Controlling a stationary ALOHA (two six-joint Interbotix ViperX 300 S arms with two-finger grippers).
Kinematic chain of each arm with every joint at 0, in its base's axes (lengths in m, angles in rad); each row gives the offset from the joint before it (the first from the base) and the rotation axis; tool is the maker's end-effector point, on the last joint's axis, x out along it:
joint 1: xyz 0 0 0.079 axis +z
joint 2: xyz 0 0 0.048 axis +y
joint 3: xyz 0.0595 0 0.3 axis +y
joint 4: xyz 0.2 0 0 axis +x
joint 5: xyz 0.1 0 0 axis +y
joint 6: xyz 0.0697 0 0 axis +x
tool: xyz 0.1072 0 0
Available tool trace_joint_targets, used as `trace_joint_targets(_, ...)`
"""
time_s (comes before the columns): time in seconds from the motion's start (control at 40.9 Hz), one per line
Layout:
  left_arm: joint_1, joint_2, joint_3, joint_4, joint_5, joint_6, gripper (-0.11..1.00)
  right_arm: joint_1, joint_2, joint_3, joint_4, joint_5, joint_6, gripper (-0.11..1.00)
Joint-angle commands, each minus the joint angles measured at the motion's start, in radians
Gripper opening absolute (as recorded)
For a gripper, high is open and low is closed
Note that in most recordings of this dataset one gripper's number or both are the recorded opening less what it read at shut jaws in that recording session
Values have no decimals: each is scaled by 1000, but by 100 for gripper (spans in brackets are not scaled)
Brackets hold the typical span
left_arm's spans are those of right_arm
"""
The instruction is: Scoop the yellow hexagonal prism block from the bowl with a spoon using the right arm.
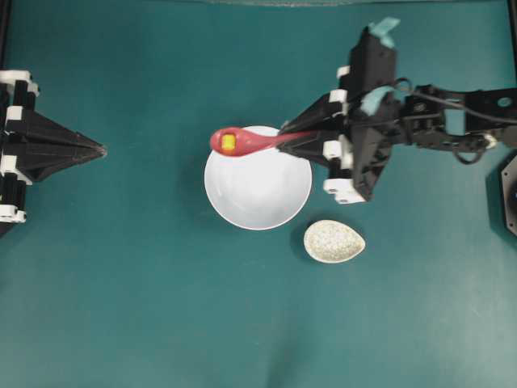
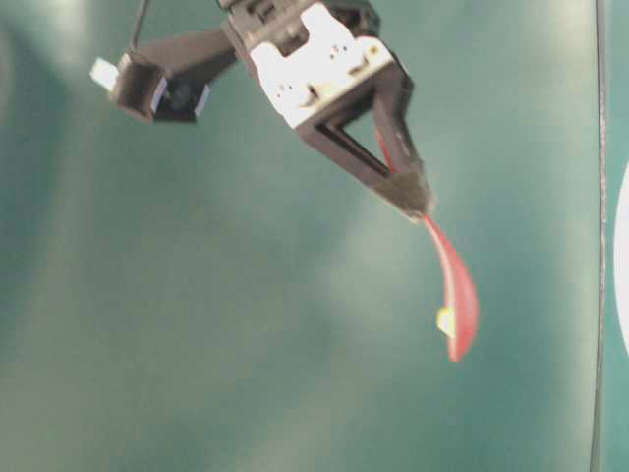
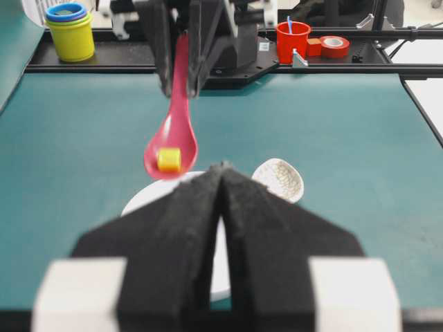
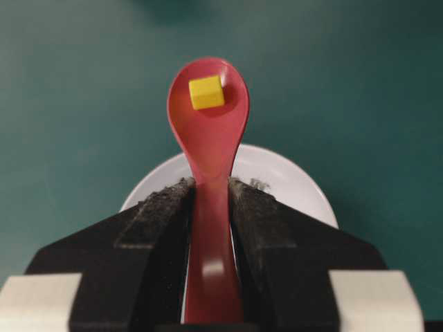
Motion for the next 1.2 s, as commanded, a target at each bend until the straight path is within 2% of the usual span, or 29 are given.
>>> trace_joint_targets(0.0,2,6,-23,3,-5,-2,-1,5,-55,11,-2,-34,5,24)
trace_joint_targets(0.196,2,6,-23,3,-6,-2,-1,5,-94,38,-2,-46,8,24)
trace_joint_targets(0.734,2,6,-20,3,15,0,-1,5,-92,38,-2,-110,0,24)
trace_joint_targets(1.175,2,6,-20,3,15,0,-1,5,-92,38,-2,-115,0,24)
